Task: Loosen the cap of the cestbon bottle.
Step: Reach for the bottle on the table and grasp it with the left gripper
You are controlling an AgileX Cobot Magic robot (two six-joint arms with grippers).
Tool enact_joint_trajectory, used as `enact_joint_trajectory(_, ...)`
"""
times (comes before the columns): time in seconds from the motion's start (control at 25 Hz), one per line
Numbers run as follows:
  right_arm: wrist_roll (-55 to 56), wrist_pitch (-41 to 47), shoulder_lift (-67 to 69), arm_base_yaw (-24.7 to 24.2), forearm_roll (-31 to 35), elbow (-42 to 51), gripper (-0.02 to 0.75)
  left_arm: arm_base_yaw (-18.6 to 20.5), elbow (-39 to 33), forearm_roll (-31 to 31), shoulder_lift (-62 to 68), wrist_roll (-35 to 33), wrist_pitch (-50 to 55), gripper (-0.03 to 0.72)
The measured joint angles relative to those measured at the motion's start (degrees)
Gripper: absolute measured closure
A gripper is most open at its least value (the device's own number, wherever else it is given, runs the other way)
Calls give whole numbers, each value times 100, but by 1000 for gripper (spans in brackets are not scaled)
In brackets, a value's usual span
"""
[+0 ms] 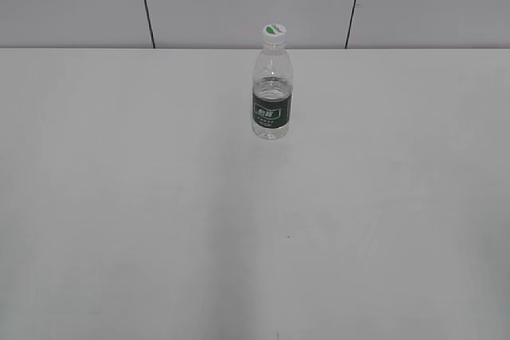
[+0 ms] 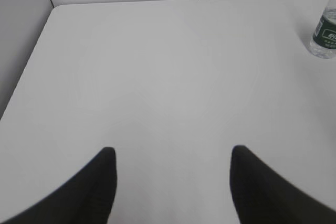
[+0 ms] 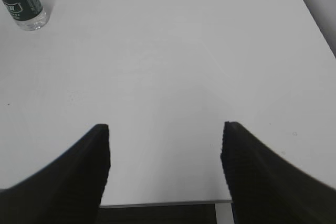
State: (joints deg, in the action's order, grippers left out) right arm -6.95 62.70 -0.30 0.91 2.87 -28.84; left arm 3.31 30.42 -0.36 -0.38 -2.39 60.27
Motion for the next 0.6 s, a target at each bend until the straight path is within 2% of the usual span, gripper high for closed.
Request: enact_joint_trajectory(0.6,0,0,0,0,0,0,223,0,0,0,0,0,0,272)
